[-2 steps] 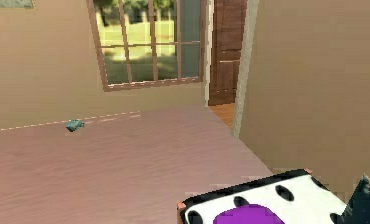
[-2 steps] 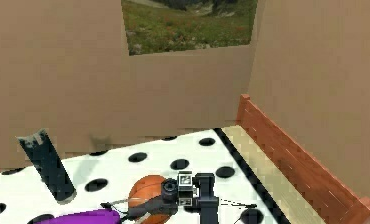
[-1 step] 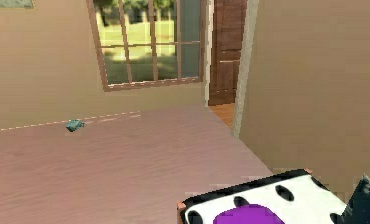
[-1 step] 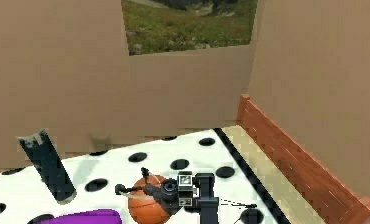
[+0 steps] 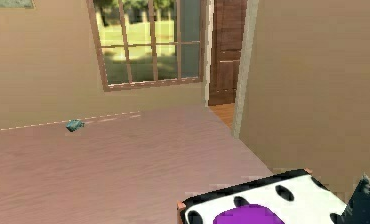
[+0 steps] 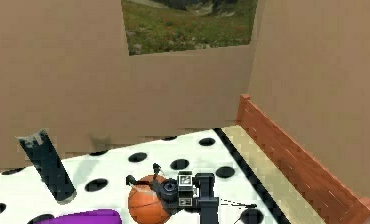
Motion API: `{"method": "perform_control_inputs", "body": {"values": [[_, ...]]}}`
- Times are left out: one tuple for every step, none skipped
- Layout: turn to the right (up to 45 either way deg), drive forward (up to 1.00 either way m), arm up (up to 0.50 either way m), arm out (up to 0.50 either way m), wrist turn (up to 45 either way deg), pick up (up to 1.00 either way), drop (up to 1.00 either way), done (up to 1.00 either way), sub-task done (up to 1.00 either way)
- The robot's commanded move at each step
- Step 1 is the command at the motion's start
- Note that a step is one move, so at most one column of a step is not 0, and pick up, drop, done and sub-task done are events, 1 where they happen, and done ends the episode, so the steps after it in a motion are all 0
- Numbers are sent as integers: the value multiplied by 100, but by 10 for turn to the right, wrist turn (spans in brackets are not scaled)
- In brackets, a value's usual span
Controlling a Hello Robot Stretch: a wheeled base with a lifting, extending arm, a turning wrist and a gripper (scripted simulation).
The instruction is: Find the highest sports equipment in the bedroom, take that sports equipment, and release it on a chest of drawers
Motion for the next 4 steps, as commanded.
{"method": "perform_control_inputs", "body": {"values": [[0, 0, -30, 0, 0, 0, 0, 0, 0], [0, 0, 0, 0, 0, 100, 0, 0, 0], [0, 0, 10, 0, 0, 0, 0, 0, 0], [0, 0, 46, 0, 0, 0, 0, 0, 0]]}}
